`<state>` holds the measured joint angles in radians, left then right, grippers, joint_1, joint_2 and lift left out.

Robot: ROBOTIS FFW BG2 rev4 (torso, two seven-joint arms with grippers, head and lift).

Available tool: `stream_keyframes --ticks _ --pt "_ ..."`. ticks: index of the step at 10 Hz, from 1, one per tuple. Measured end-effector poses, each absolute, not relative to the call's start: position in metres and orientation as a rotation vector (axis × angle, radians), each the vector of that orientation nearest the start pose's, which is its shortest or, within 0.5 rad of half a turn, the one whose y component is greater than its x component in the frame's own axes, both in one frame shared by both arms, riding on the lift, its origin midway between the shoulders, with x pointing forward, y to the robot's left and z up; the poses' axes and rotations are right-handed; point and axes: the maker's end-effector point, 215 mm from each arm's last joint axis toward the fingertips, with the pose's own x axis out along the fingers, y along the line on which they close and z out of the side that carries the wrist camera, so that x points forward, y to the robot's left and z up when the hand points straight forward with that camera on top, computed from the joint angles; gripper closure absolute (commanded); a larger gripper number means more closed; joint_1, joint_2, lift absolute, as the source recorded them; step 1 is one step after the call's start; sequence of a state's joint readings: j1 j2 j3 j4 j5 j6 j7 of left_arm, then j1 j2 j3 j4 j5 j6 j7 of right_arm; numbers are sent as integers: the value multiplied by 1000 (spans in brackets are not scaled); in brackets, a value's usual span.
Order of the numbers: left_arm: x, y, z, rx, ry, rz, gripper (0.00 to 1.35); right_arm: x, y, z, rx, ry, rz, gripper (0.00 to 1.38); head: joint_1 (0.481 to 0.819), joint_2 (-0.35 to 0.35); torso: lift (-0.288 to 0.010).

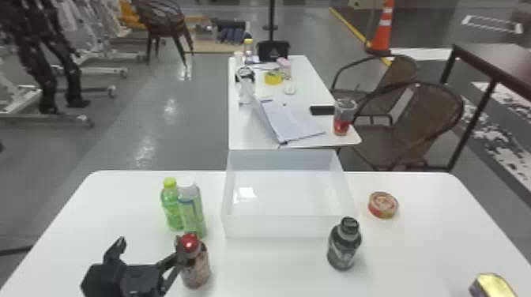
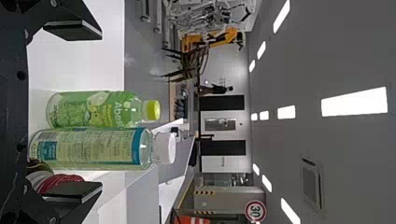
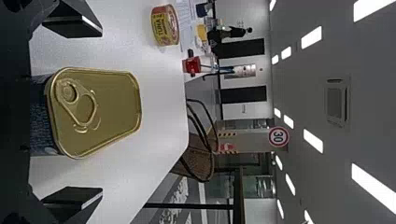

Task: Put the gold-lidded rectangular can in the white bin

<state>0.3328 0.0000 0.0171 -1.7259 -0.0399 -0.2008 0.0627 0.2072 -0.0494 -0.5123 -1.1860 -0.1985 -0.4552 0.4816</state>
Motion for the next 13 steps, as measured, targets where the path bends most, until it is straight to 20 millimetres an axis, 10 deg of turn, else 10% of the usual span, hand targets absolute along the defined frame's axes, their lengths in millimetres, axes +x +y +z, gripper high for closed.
stream_keyframes --ticks 4,7,13 --pt "485 250 -375 44 -24 73 160 439 -442 -486 43 69 -94 148 549 0 -100" --pt "486 251 -375 47 -25 69 160 447 -441 -486 30 74 -85 1023 549 0 -100" --pt "487 251 -376 44 -26 70 160 439 -435 -475 52 47 -107 1056 549 0 -100"
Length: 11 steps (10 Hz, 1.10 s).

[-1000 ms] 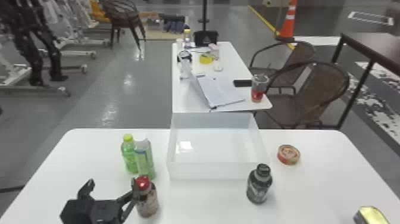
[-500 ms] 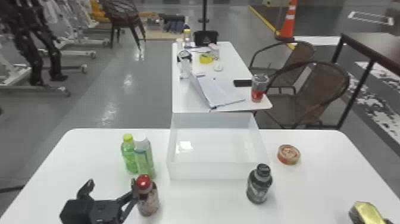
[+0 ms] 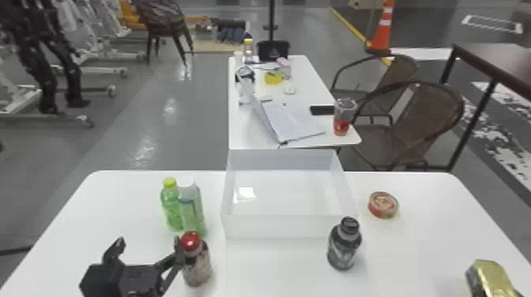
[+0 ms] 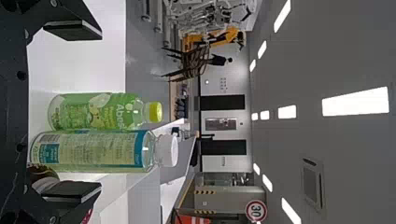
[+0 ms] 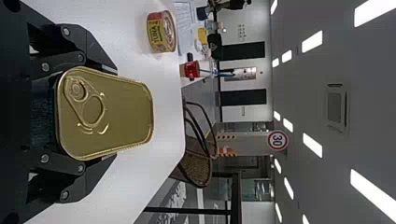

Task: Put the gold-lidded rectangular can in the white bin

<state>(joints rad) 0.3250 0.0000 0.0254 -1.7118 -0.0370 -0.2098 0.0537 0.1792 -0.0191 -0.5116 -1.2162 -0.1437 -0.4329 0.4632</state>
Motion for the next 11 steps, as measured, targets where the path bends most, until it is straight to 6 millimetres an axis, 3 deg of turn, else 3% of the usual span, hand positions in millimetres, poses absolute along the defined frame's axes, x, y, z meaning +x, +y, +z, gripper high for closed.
stream_keyframes --ticks 2,4,6,8,11 --pt "488 250 -377 42 -26 69 160 458 -419 -436 49 7 -69 1058 549 0 -100" --pt "490 248 -376 38 -29 66 160 490 -385 -381 67 -49 11 1056 549 0 -100" --pt "492 246 -377 28 -25 62 160 519 -349 -345 117 -53 83 1056 549 0 -100" --pt "492 246 -379 22 -20 63 160 547 -304 -324 156 -17 152 1056 549 0 -100" --pt "494 242 -380 13 -15 58 159 587 -220 -284 175 -20 304 1058 549 0 -100"
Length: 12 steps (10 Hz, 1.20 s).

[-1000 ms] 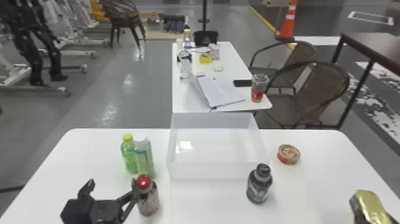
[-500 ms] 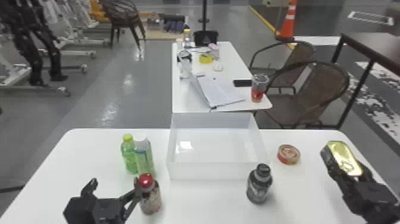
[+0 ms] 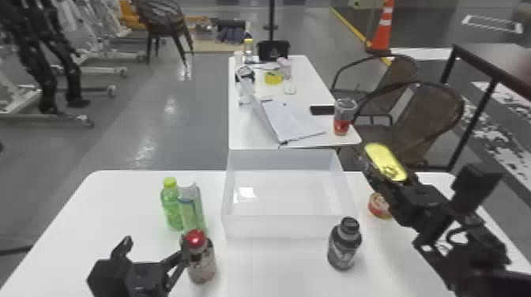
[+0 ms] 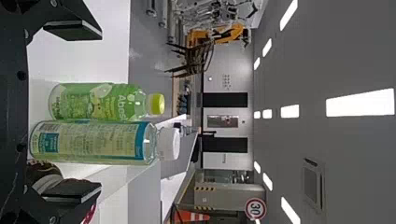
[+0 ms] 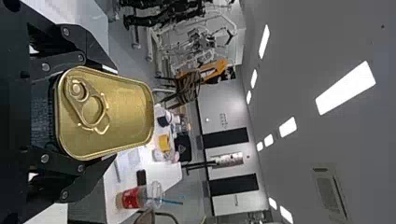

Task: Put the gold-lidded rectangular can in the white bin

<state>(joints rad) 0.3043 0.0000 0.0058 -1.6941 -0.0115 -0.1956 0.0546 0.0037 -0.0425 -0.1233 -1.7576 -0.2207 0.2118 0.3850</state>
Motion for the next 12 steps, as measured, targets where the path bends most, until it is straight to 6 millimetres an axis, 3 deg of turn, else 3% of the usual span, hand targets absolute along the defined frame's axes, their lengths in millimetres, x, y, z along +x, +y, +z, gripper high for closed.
stream_keyframes --ticks 3,7,10,12 --pt "494 242 -380 8 -14 58 160 605 -162 -288 207 5 384 1058 549 0 -100" --pt "496 241 -379 7 -18 58 159 608 -97 -301 240 26 470 1058 549 0 -100" --pt "497 240 -378 0 -19 56 160 610 -65 -314 234 35 489 1058 549 0 -100" --pt "498 238 -378 -4 -17 52 160 613 -56 -322 222 43 491 1058 549 0 -100"
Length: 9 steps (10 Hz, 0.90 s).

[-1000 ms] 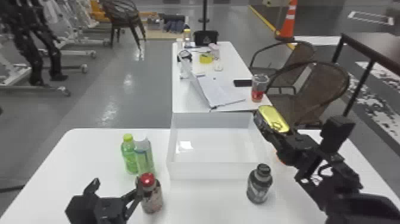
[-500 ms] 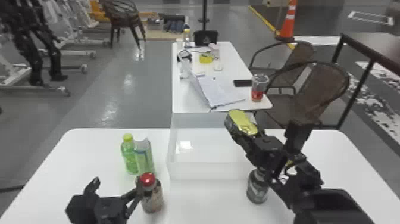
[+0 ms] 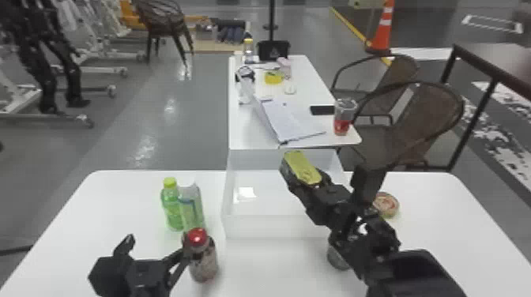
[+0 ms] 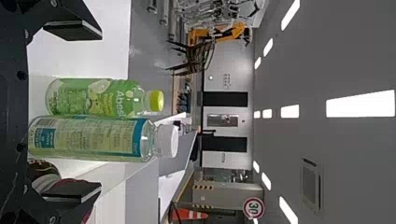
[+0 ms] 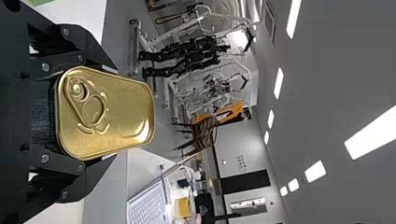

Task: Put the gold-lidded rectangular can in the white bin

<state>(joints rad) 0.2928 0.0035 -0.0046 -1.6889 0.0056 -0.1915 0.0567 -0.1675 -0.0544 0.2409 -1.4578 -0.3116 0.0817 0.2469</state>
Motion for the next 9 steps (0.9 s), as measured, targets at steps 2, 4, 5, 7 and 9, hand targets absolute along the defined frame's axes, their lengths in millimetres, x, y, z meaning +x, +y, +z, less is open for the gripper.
stream_keyframes --ticks 2,4,5,7,9 --pt "498 238 -379 -6 -16 51 160 617 -48 -338 214 67 499 1058 549 0 -100" --pt "498 238 -379 -7 -14 46 160 623 -39 -351 204 76 524 1058 549 0 -100" --pt "498 238 -379 -8 -15 44 160 627 -38 -359 208 85 525 1059 549 0 -100" --pt "498 238 -379 -10 -17 43 160 632 -35 -373 215 99 527 1059 549 0 -100" --pt "498 238 -379 -11 -19 42 160 637 -31 -375 224 98 535 811 549 0 -100"
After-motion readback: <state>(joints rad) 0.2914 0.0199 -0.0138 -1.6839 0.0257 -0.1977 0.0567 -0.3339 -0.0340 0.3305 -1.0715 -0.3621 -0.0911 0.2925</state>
